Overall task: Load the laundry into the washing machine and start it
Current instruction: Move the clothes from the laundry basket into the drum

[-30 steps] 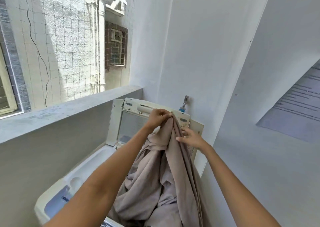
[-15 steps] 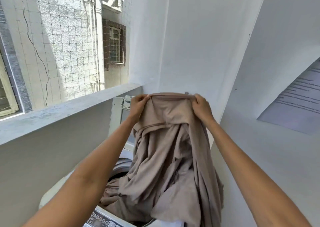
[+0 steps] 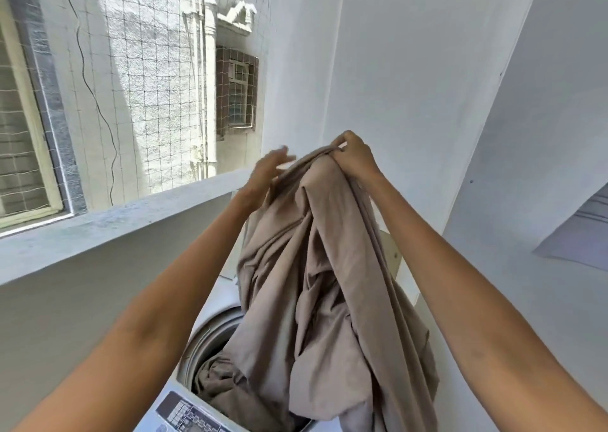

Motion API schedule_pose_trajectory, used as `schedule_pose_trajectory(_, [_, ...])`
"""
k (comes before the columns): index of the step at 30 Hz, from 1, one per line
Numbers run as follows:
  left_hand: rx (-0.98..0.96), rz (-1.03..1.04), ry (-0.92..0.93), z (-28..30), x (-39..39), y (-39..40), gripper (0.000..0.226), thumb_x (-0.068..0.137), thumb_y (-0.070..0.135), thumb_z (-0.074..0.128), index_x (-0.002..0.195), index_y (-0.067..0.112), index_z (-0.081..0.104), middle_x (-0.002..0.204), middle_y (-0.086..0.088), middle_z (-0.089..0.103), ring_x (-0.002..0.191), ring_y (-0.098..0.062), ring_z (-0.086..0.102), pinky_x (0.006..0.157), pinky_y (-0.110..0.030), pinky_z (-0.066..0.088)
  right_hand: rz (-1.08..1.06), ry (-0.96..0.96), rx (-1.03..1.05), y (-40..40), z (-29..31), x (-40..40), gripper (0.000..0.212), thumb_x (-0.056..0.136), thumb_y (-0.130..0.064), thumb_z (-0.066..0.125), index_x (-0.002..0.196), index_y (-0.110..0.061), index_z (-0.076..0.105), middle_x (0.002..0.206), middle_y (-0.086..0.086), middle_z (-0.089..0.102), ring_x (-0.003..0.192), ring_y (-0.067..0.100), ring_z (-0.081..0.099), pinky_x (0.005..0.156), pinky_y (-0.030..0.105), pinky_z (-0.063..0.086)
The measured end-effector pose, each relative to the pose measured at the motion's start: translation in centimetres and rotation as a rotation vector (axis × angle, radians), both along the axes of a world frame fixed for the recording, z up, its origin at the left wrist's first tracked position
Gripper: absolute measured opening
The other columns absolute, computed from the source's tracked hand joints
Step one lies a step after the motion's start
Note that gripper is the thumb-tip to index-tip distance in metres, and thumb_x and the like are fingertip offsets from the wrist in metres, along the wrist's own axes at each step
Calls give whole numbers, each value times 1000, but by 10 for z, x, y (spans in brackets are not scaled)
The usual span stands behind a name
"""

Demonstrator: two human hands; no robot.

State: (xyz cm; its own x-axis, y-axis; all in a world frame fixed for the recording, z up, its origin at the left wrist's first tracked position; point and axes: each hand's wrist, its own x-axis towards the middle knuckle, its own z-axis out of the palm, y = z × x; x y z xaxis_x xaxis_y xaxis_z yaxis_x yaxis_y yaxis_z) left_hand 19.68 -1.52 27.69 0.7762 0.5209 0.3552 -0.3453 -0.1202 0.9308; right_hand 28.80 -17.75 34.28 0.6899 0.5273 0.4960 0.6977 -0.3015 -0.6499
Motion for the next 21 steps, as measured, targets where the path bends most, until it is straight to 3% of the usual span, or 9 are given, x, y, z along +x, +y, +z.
schedule_pose_trajectory(3, [306,-75,225,-14,6,-12,29,93,35,56,99,7,63,85,-5,55,76,-11,50,61,-17,39,39,97,50,1,-14,2,16,87,-19,58,103,-13,56,103,6,63,88,15,54,60,18,38])
schedule_pose_trajectory(5, [264,-52,170,-18,15,-18,28,90,34,62,83,7,57,77,-9,43,70,-17,40,56,-24,30,64,134,81,-4,-19,5,16,87,-23,60,101,-17,54,97,3,62,87,16,56,62,18,40])
schedule_pose_trajectory(7, [156,2,63,-13,21,-27,23,89,28,63,81,7,57,73,-9,45,64,-14,43,54,-23,33,142,156,30,-14,-26,13,26,88,-28,62,110,-19,52,97,2,60,91,17,57,72,22,45])
schedule_pose_trajectory(10, [47,99,-47,-7,29,-38,15,92,12,58,79,4,61,71,-8,58,61,-8,55,60,-21,46,234,217,-201,-41,-60,26,59,83,-37,69,134,-21,43,114,0,54,106,14,54,92,30,46])
schedule_pose_trajectory(13, [-45,147,-83,-16,36,-34,16,92,13,56,80,4,62,80,-14,62,76,-20,59,75,-35,52,314,238,-499,-70,-121,35,65,81,-33,73,137,-18,43,128,-1,54,117,14,53,97,25,44])
schedule_pose_trajectory(15, [-96,154,-96,-21,37,-30,14,92,13,54,87,3,63,86,-16,62,83,-23,59,81,-40,51,264,298,-623,-85,-167,36,46,85,-32,69,125,-14,55,116,-1,61,104,13,58,81,12,45])
schedule_pose_trajectory(17, [-109,161,-105,-21,36,-29,14,92,13,52,84,5,61,86,-15,61,83,-22,57,81,-39,49,146,320,-576,-93,-195,37,21,88,-32,65,90,-11,65,84,-1,63,84,19,63,61,13,43])
schedule_pose_trajectory(19, [-104,195,-109,-22,32,-27,16,93,12,52,82,8,63,86,-13,63,84,-22,59,83,-40,50,24,256,-529,-93,-200,42,24,88,-35,63,78,-14,63,76,0,61,84,24,63,61,27,40])
schedule_pose_trajectory(21, [-89,217,-116,-25,23,-18,16,92,9,52,89,8,67,88,-12,67,87,-23,63,87,-40,52,-106,175,-478,-93,-179,44,21,89,-40,59,82,-20,64,85,2,64,90,21,62,69,30,41])
